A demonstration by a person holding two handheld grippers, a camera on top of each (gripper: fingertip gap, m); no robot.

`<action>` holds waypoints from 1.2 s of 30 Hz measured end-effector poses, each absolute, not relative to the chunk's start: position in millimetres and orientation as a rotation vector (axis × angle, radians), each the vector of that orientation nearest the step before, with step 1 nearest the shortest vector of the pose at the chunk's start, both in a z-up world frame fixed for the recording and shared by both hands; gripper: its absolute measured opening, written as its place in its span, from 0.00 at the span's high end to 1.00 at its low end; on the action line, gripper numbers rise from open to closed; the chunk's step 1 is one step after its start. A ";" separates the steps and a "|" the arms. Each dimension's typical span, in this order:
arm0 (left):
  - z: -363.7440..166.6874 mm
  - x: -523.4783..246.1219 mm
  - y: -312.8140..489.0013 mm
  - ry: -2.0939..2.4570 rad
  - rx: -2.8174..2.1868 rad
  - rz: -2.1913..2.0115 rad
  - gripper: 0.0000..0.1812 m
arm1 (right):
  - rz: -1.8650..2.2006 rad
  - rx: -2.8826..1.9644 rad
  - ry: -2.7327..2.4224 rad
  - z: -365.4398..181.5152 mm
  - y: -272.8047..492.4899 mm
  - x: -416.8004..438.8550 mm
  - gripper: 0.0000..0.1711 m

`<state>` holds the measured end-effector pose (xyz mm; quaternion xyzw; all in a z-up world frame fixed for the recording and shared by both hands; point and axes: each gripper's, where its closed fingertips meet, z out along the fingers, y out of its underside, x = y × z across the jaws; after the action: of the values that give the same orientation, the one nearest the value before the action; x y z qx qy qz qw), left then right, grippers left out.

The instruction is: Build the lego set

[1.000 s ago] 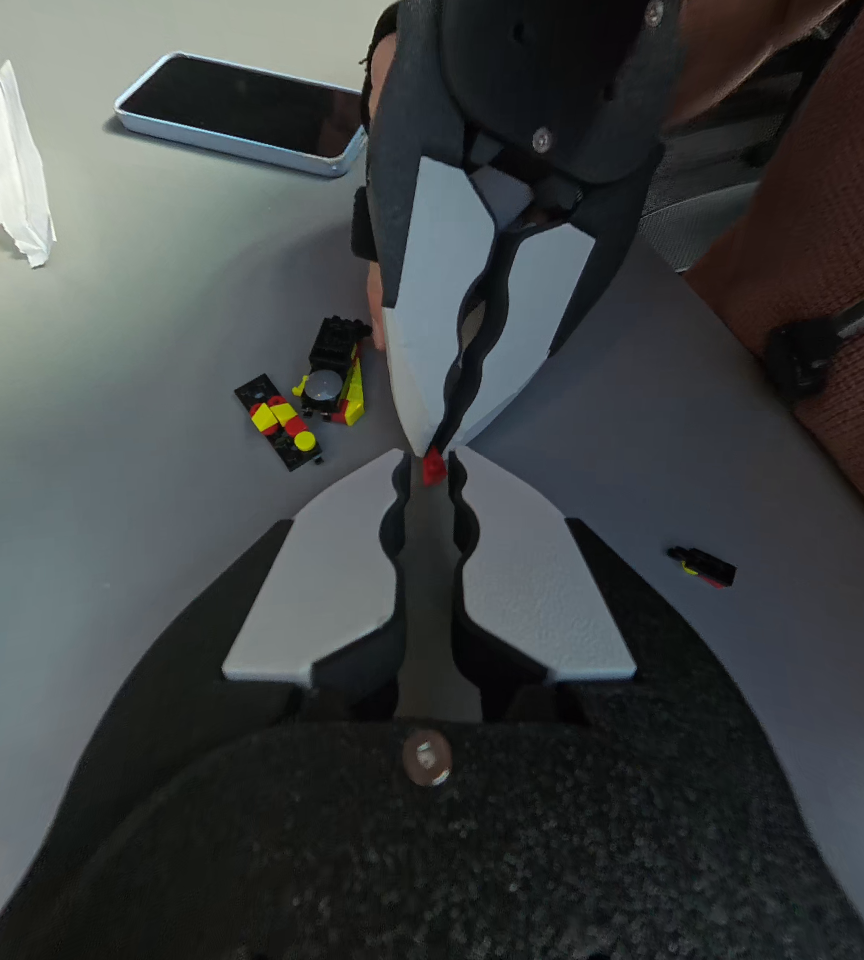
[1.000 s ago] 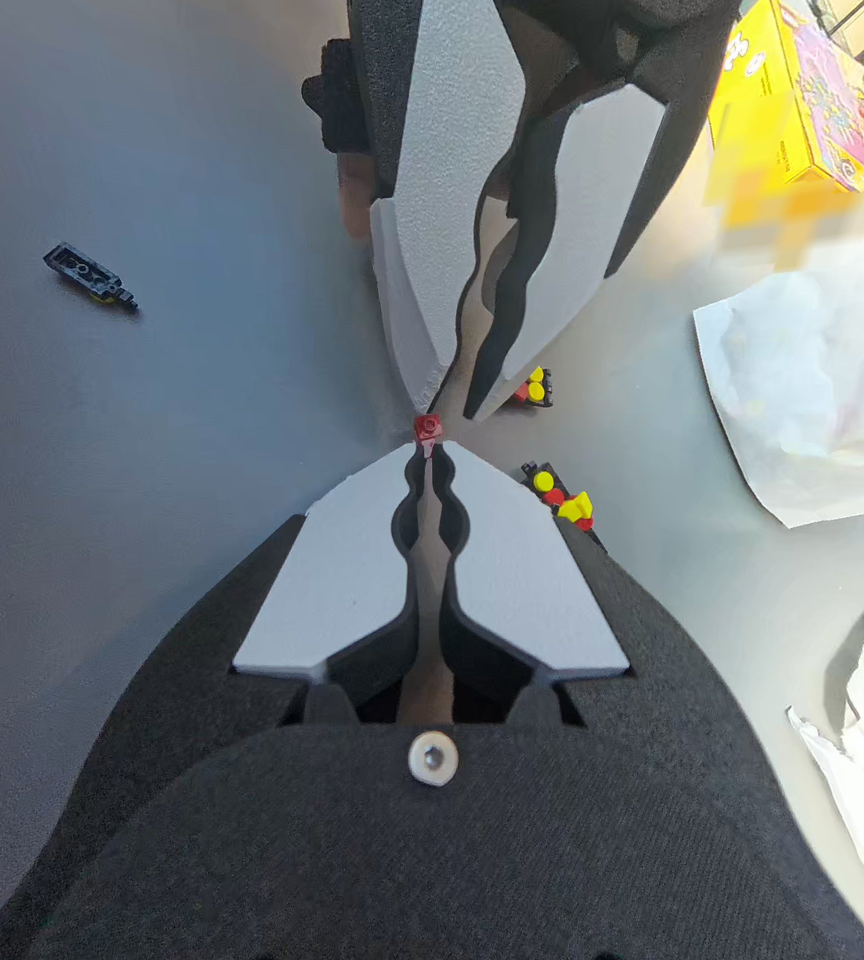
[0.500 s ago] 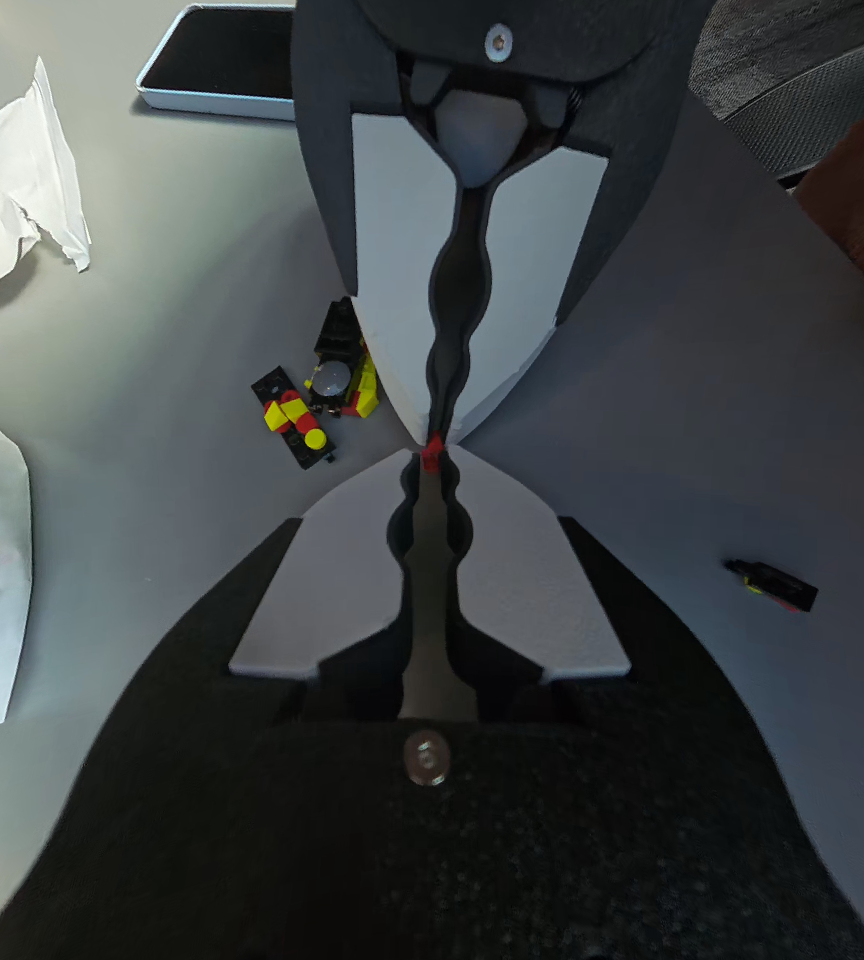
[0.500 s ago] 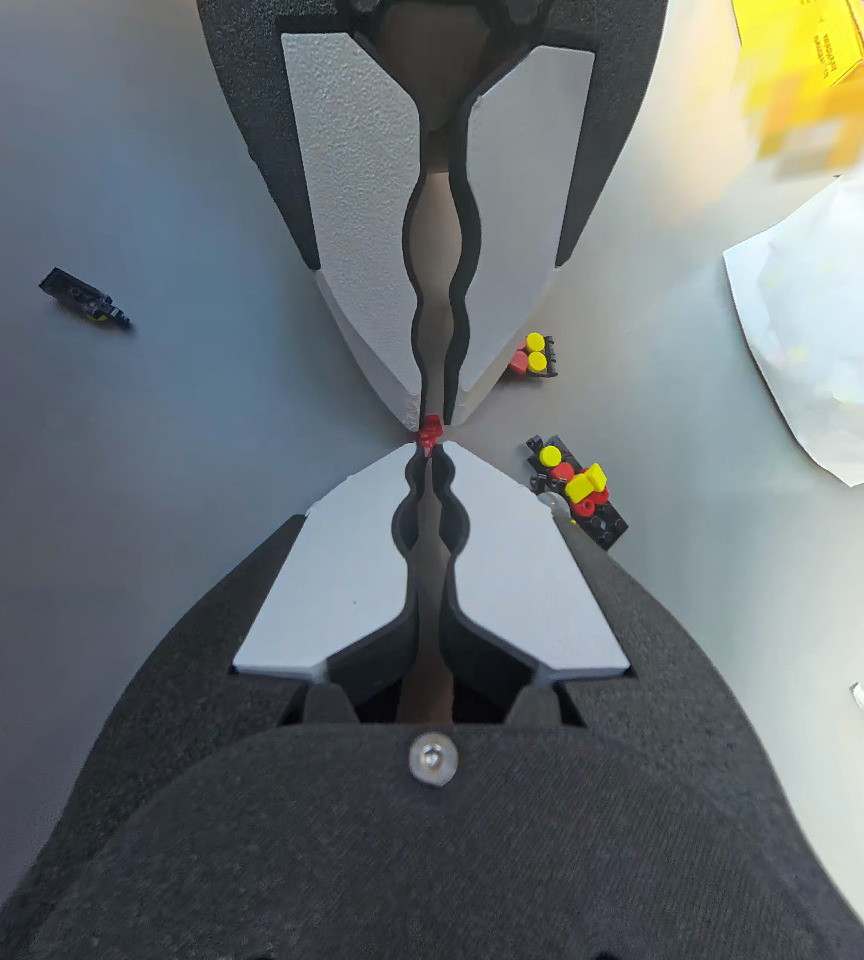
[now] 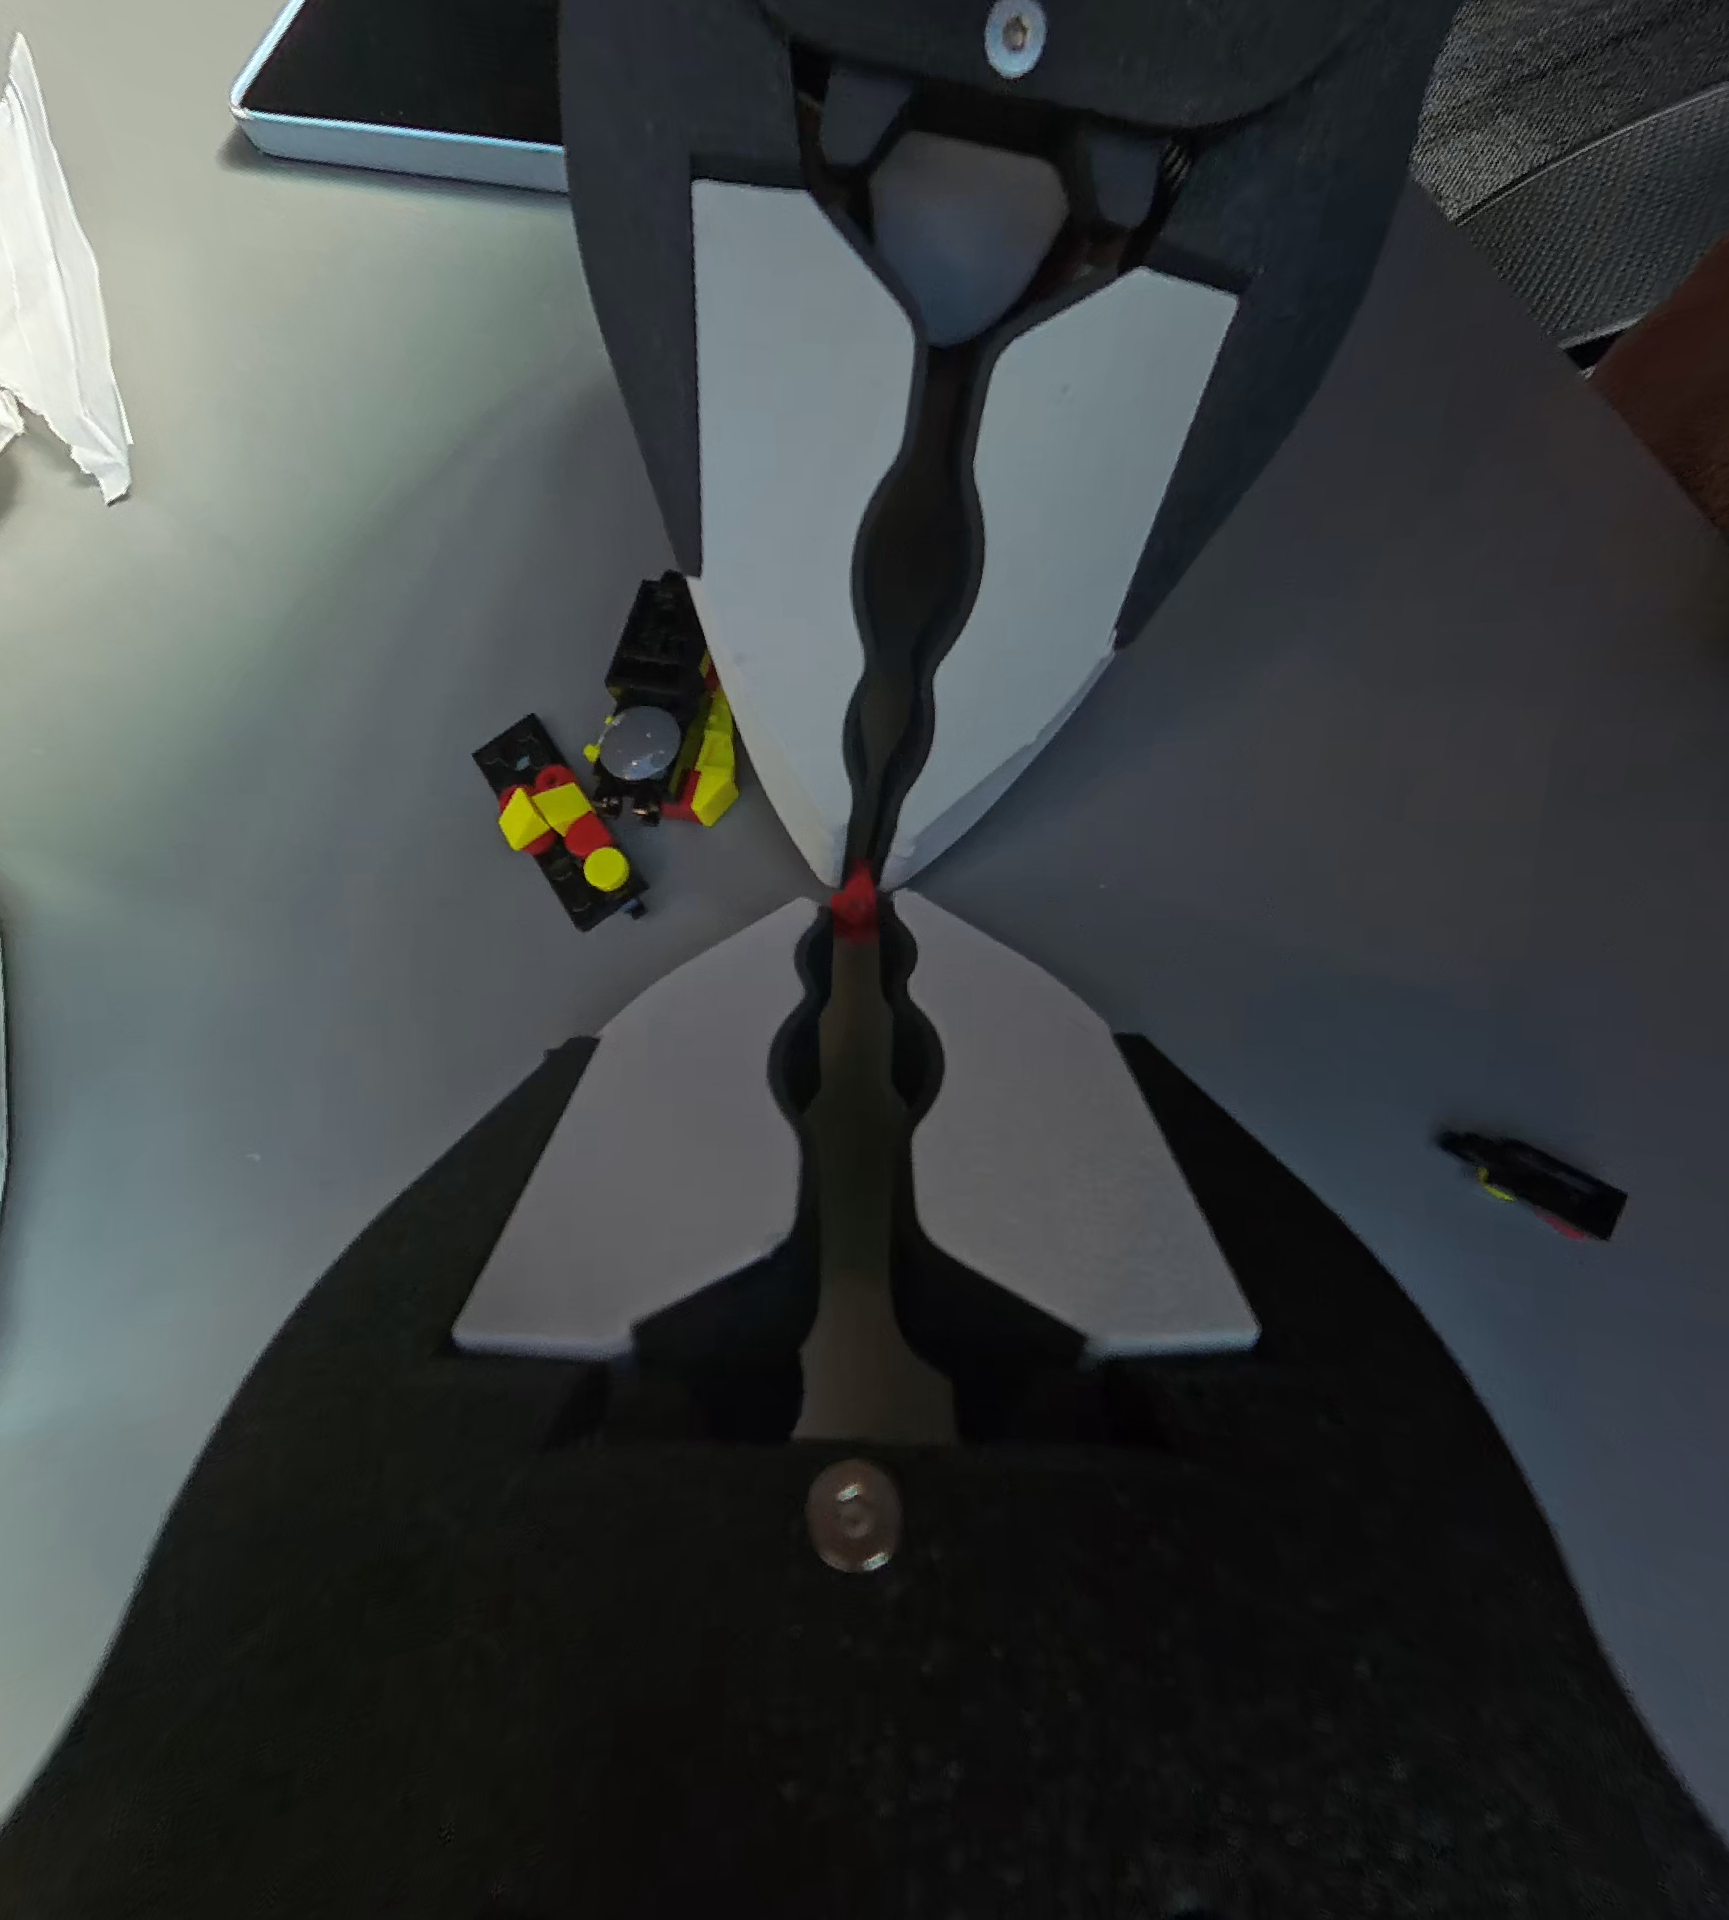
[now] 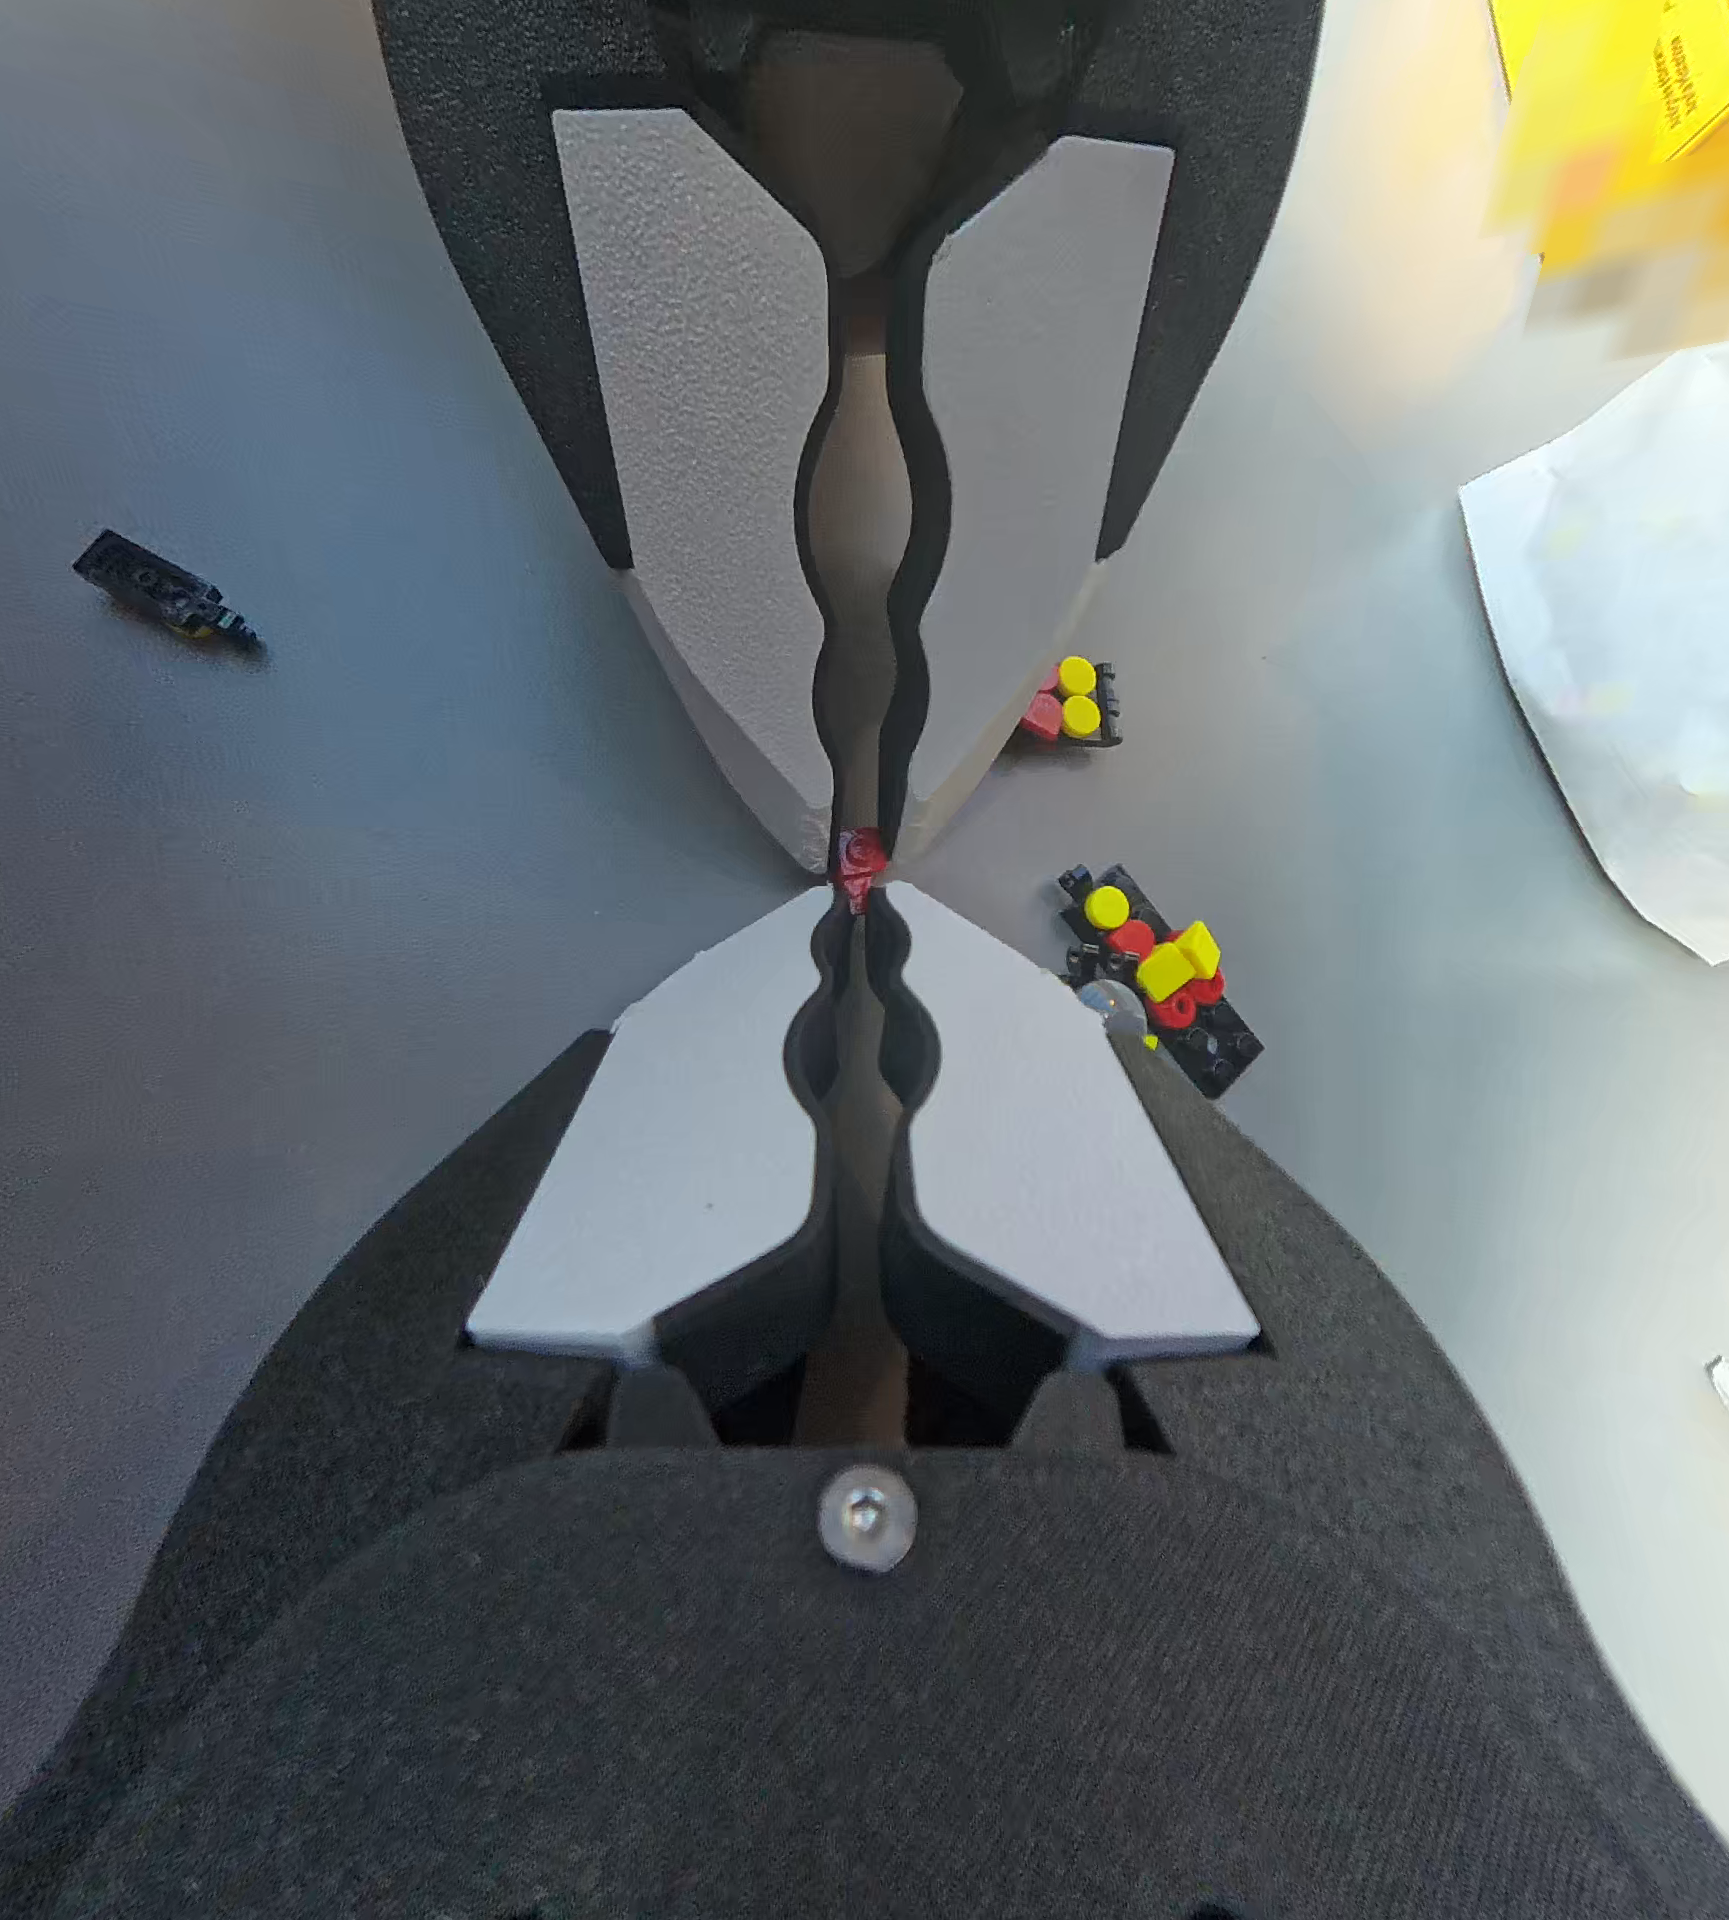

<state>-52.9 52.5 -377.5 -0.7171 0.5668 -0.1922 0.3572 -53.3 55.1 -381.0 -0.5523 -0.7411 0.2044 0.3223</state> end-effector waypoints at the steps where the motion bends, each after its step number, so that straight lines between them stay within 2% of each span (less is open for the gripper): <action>1: -377.3 -52.9 53.0 1.458 -1.851 -0.493 0.96 | 0.537 -1.457 -1.943 -381.2 55.7 -53.4 0.98; 11: -375.5 -52.1 52.3 1.444 -1.822 -0.504 0.96 | 0.581 -1.518 -1.957 -382.6 54.4 -53.5 0.98; 16: -376.6 -51.2 50.7 1.480 -1.819 -0.519 0.96 | 0.563 -1.471 -1.975 -381.0 57.6 -53.9 0.91; 19: -377.0 -50.9 50.4 1.488 -1.820 -0.528 0.96 | 0.588 -1.430 -2.029 -382.2 52.0 -54.2 0.98; 31: -374.6 -50.6 49.1 1.553 -1.700 -0.401 0.96 | 0.700 -1.614 -1.944 -383.6 53.8 -54.4 0.98; 36: -373.5 -52.0 47.3 1.662 -1.476 -0.094 0.96 | 0.740 -1.683 -1.880 -383.8 51.9 -54.9 0.98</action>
<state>-52.0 47.3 -373.5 -0.5950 0.6699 -0.0377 0.4425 -54.9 51.9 -383.8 -0.6190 -0.6918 0.2722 0.2532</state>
